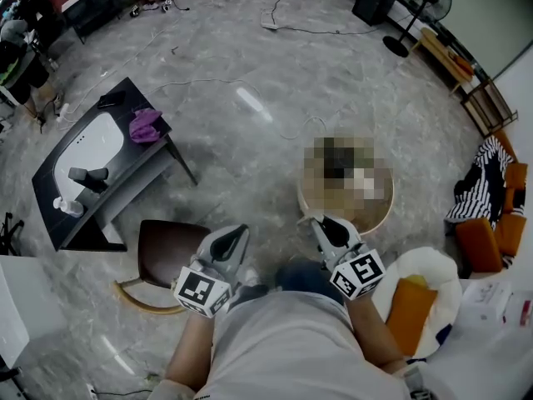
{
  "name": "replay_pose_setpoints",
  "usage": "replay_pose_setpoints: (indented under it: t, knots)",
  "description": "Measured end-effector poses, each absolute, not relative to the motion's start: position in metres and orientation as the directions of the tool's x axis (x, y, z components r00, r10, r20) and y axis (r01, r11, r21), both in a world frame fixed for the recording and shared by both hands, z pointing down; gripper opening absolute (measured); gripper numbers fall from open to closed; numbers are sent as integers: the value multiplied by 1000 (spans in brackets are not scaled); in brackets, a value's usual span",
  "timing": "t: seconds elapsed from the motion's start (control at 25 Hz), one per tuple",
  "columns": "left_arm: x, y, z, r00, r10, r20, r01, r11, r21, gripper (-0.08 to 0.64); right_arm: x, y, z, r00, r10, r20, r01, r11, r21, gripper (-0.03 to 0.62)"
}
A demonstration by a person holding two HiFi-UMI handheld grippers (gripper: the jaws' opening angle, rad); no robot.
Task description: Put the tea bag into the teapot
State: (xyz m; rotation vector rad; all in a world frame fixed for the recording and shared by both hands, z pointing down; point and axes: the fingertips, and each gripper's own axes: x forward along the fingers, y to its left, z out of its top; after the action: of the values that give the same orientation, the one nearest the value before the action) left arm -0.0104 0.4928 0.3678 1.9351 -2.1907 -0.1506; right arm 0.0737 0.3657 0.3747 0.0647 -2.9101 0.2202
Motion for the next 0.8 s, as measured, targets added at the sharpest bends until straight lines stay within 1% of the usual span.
replay_pose_setpoints:
  t: [0.32,0.64,0.8]
  knots:
    - [-44,454,384,-113,-985,132,-965,140,221,8,35,328,397,-972,-11,236,-52,984,-169,40]
    - [-83,362,375,-133,-974,184,-969,166,181,8,-13,246,399,-972,62,227,14,979,-205,40]
    - [-89,306,369,-136,-973,186,-970,170,176,8,-25,200,396,-975,86,206,38,973,-228,40]
